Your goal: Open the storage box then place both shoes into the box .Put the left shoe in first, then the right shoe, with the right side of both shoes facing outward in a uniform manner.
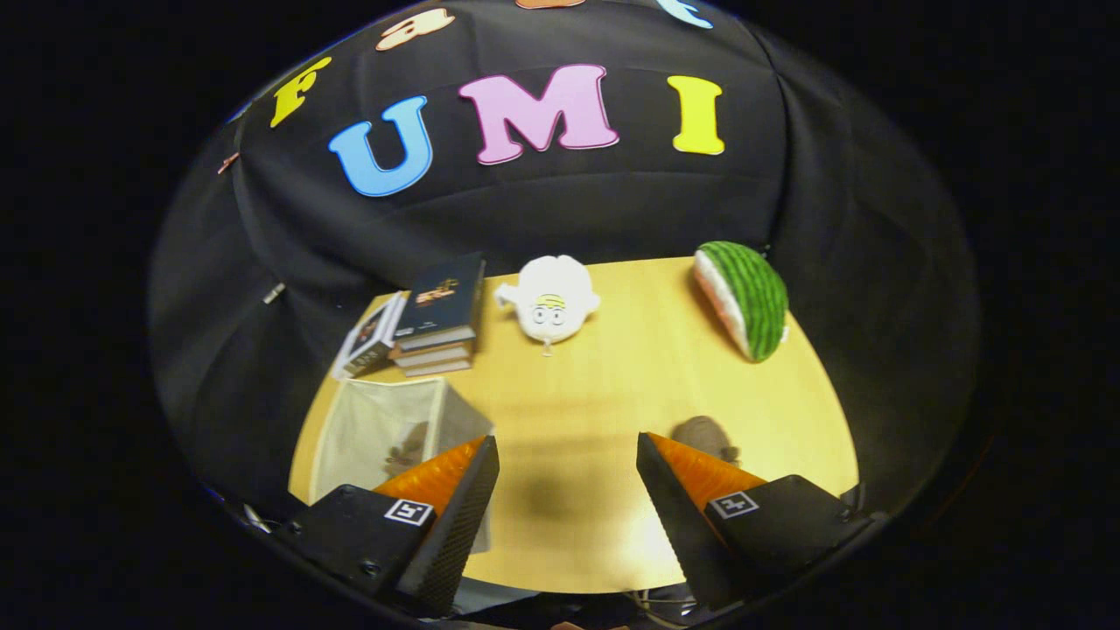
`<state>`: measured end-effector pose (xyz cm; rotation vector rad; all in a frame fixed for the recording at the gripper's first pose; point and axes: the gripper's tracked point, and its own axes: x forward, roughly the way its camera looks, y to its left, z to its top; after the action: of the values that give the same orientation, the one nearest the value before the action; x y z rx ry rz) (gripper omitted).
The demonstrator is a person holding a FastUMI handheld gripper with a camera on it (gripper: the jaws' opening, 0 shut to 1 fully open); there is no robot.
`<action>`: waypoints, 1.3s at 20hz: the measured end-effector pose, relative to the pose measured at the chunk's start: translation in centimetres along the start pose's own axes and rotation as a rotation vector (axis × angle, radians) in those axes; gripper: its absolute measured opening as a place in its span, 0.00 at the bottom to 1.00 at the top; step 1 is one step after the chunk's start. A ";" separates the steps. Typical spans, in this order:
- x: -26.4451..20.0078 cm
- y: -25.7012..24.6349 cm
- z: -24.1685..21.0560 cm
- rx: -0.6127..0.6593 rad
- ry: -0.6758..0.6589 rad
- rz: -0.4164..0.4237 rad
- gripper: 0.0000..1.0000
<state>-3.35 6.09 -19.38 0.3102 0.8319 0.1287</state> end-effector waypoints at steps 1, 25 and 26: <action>0.3 -2.1 -0.6 -0.018 -0.001 -0.033 0.98; 13.0 -15.6 -15.5 -0.166 0.251 -0.176 0.47; 13.0 -16.0 -15.2 -0.164 0.243 -0.205 0.34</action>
<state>-6.07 -2.67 -43.32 0.0536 1.0823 0.0427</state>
